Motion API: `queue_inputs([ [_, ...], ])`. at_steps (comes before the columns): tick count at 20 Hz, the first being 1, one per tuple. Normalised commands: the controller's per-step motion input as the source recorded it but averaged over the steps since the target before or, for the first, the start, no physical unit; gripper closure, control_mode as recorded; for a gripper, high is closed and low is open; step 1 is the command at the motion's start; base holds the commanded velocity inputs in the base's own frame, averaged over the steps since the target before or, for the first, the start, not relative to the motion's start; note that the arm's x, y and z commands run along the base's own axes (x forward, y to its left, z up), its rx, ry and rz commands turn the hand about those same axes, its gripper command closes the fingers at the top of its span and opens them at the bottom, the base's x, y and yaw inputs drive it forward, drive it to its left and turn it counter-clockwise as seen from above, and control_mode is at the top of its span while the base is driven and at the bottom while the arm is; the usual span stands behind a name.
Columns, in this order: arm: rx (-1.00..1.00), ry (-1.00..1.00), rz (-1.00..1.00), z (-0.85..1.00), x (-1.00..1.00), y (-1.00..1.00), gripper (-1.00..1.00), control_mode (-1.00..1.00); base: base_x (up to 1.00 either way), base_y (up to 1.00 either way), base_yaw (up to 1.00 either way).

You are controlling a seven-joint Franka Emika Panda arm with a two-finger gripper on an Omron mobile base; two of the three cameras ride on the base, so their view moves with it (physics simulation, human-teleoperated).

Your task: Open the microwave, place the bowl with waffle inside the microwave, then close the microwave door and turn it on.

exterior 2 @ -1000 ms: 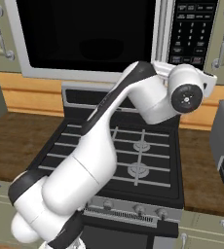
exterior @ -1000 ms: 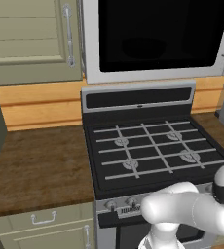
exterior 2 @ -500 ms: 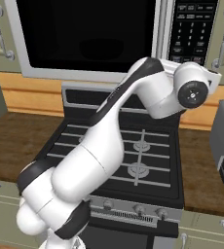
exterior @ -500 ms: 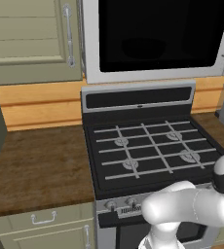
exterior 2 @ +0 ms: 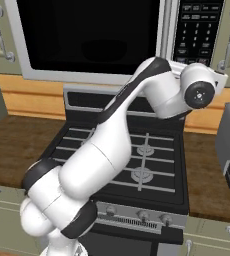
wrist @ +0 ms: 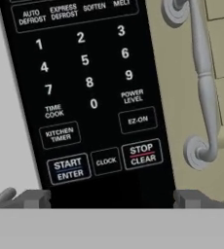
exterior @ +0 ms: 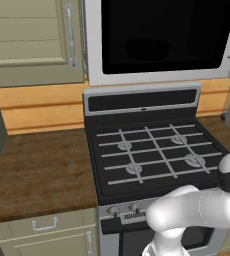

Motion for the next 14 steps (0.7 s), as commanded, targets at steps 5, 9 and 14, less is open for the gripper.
queue_inputs([
  [5, 0.00, 0.00, 0.00, 0.00, 0.19, -0.22, -1.00, -1.00, 0.00, 0.00, 0.00],
  [9, 0.00, 0.00, 0.00, 0.00, 0.12, -0.25, -1.00, -1.00, 0.00, 0.00, 0.00],
  [14, 0.00, 0.00, 0.00, 0.00, 0.08, -0.03, -1.00, -1.00, 0.00, 0.00, 0.00],
])
